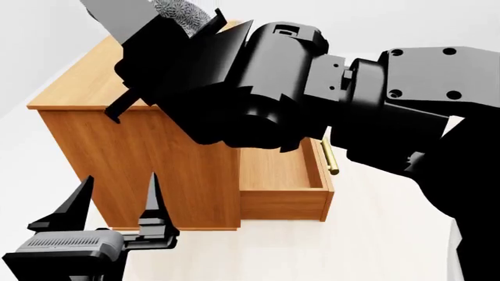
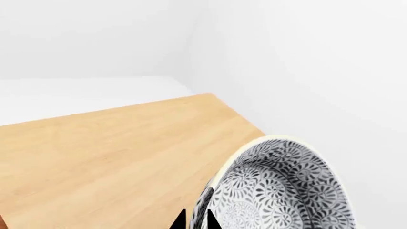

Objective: Put the bowl on top of the cabinet.

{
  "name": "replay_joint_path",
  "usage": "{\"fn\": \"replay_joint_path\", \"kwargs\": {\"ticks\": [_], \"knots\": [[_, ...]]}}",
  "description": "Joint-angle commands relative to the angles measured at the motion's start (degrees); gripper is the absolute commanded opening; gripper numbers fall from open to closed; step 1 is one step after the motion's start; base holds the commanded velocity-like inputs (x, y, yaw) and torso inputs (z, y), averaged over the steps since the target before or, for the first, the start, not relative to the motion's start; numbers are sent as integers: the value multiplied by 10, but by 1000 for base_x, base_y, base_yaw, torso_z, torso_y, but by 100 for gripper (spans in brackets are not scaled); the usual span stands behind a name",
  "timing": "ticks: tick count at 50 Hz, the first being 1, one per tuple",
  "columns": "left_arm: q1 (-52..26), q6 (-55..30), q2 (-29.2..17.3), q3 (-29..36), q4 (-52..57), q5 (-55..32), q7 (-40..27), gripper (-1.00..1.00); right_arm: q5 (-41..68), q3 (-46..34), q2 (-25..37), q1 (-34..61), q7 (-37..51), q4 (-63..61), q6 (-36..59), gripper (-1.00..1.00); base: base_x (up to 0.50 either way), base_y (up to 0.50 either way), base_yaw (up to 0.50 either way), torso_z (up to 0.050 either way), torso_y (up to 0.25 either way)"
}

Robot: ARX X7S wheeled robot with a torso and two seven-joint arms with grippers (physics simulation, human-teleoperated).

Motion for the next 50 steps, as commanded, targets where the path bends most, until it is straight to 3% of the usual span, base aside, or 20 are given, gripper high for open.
{"fn": "replay_joint_path", "kwargs": {"ticks": [1, 19, 20, 50], "knots": [[0, 1, -1, 1, -1, 0, -2, 100, -17, 3, 0, 0, 2, -4, 3, -100, 0, 0, 0, 0, 0], [1, 2, -4, 1, 2, -3, -4, 100, -21, 3, 0, -2, 9, -6, 10, -100, 0, 0, 0, 0, 1], [1, 1, -4, 0, 2, -4, -5, 100, -22, 3, 0, -2, 9, -4, 10, 100, 0, 0, 0, 0, 0], [-1, 5, -6, 4, -2, -5, -6, 100, -3, 4, 0, 30, 4, 10, 0, 100, 0, 0, 0, 0, 0]]}}
